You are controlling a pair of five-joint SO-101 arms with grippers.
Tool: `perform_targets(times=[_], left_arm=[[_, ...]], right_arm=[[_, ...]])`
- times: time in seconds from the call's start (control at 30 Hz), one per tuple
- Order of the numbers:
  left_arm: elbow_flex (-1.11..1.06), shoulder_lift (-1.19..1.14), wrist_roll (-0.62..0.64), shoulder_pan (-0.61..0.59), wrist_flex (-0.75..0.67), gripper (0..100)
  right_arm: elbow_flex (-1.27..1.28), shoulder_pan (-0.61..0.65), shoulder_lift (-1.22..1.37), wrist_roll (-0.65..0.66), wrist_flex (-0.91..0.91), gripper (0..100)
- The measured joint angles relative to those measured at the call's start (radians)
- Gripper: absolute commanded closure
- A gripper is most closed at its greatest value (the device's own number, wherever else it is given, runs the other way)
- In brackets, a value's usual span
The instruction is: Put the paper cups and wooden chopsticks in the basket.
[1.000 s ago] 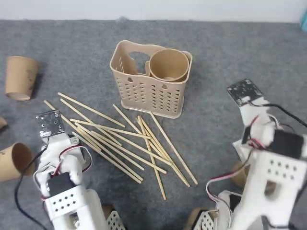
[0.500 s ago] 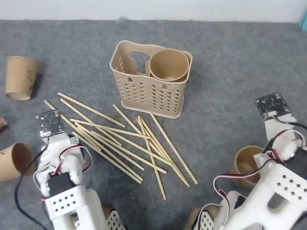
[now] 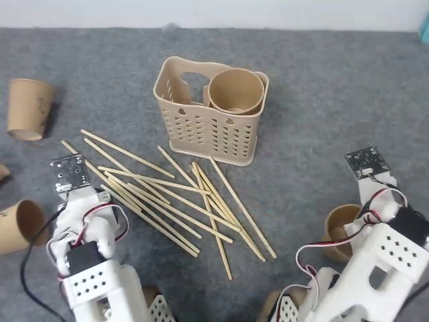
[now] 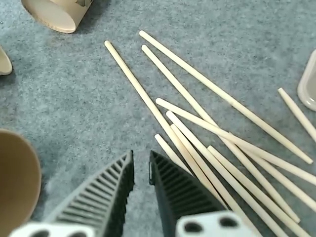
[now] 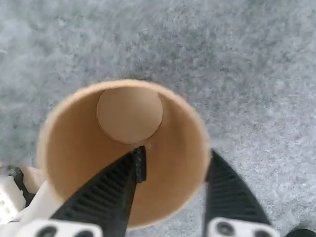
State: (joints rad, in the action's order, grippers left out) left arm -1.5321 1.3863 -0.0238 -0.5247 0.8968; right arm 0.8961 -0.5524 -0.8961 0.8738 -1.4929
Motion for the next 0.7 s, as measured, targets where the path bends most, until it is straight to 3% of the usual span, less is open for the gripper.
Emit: perform_targets(times=[0.37, 0.53, 0.7], left_arm=[[0.0, 0.0, 0.0, 0.0, 0.0, 95], [0.0, 0.0, 0.0, 0.0, 0.0, 95], [0.0, 0.0, 0.0, 0.0, 0.0, 95]], right_arm=[[-0.032, 0.0, 0.0, -0.012, 0.0, 99.1], [-0.18, 0.002, 0.006, -0.112, -0.038, 99.1], [-0.414, 0.091, 0.135, -0.27, -0.19, 99.1]])
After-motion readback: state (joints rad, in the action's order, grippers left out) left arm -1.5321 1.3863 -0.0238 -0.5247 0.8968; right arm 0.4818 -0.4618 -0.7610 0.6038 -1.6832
